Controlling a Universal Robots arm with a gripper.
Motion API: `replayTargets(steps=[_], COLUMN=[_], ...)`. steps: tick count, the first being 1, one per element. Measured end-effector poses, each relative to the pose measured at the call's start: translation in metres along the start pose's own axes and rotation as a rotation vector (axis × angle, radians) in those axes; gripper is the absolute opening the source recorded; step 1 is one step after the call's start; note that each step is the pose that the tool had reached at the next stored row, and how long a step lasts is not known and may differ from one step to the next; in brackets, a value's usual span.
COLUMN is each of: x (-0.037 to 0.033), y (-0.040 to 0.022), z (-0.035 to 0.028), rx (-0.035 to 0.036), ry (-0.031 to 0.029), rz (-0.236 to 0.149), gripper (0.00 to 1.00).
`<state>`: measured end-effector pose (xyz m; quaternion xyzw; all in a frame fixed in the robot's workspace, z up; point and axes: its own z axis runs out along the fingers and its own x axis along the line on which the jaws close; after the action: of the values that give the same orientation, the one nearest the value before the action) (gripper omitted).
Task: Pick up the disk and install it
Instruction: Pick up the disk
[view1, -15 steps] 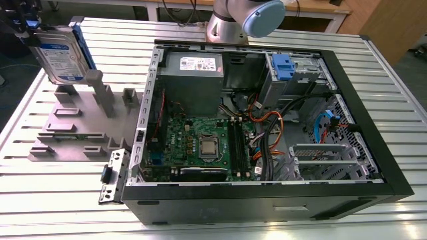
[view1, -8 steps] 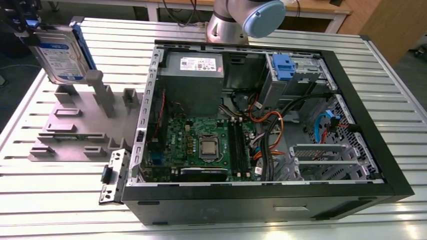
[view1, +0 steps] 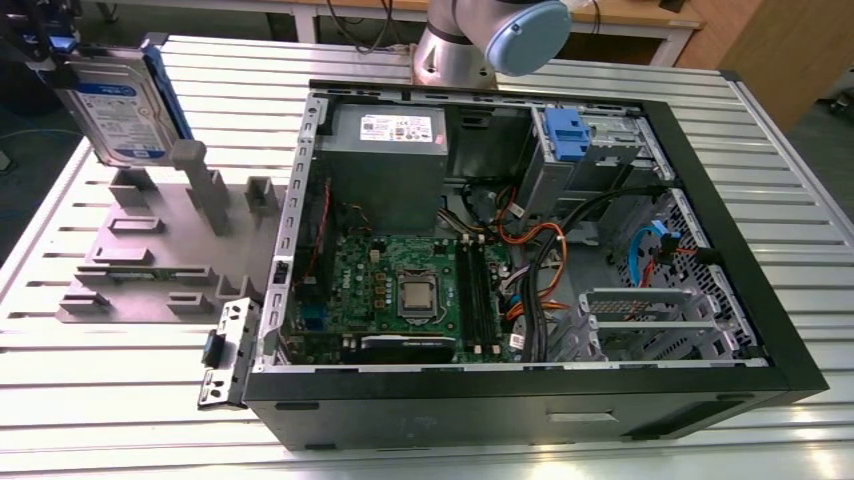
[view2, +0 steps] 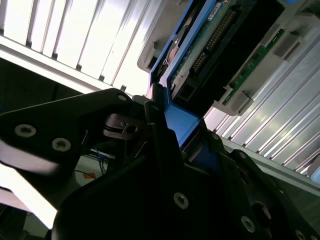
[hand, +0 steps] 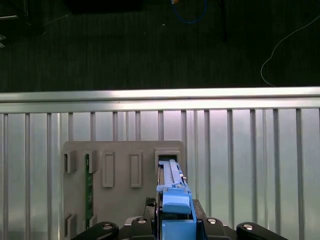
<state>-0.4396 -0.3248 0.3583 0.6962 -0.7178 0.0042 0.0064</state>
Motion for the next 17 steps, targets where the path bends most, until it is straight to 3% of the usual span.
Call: replayTargets(steps=[17], x=[0.0001], y=[0.0000], z=[-0.0058], rx=[0.0001], ry=[0.0000], rz=[0.000], gripper=[0.36])
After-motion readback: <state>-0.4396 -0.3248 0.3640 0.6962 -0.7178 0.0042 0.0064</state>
